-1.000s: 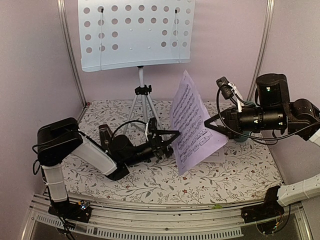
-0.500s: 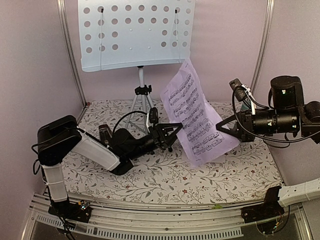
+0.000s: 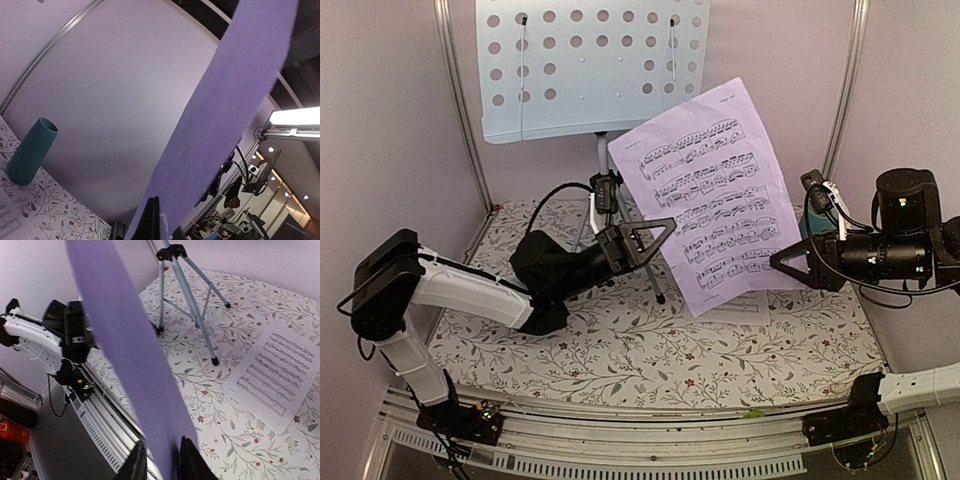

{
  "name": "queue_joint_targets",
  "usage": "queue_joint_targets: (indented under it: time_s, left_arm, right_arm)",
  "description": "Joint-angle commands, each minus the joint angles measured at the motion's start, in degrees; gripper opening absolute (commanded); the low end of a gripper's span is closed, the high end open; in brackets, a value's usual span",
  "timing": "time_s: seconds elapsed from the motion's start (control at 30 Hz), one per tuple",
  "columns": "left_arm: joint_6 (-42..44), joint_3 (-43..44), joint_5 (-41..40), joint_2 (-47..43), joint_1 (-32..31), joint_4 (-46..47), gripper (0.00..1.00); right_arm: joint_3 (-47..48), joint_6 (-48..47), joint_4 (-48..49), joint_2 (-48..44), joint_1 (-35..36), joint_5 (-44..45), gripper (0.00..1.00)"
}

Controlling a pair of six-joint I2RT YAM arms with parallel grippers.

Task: Set up the instrument practice props
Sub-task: Pass from the right arm to the left, then pass from the left arm to the right

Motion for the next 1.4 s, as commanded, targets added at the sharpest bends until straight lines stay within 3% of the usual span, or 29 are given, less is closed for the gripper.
queue_joint_targets:
  time_s: [0.0, 0.17, 0.37, 0.47, 0.77, 1.0, 1.37]
  left_arm:
    - [15.0, -0.3, 2.7, -7.4, 0.4, -15.7, 0.0]
    - [26.9, 3.2, 4.9, -14.3, 0.5, -36.3, 0.0]
    - [38.1, 6.8, 1.9, -23.8, 0.6, -56.9, 0.0]
    - [42.7, 8.2, 1.8, -27.6, 0.9, -64.0, 0.0]
    - [56.7, 18.8, 1.3, -32.2, 2.8, -84.1, 0.0]
    - [59.9, 26.1, 2.0, -30.9, 6.3, -91.9, 0.0]
    - [59.3, 32.8, 10.3, -28.1, 9.4, -97.2, 0.0]
  right_arm:
    - [-2.7, 0.6, 1.9, -2.0, 0.5, 6.7, 0.44]
    - [-6.1, -4.4, 12.9, -3.0, 0.5, 10.6, 0.74]
    - [-7.9, -13.4, 24.7, -1.8, 0.4, 10.2, 0.89]
    - [-7.8, -18.0, 28.9, 0.4, -0.6, 6.8, 0.91]
    - [-6.0, -21.1, 41.2, 8.3, -17.2, -23.7, 0.87]
    - [-4.1, -21.7, 45.0, 11.5, -18.6, -36.2, 0.85]
    - [-2.7, -22.1, 46.0, 11.9, -19.2, -35.4, 0.82]
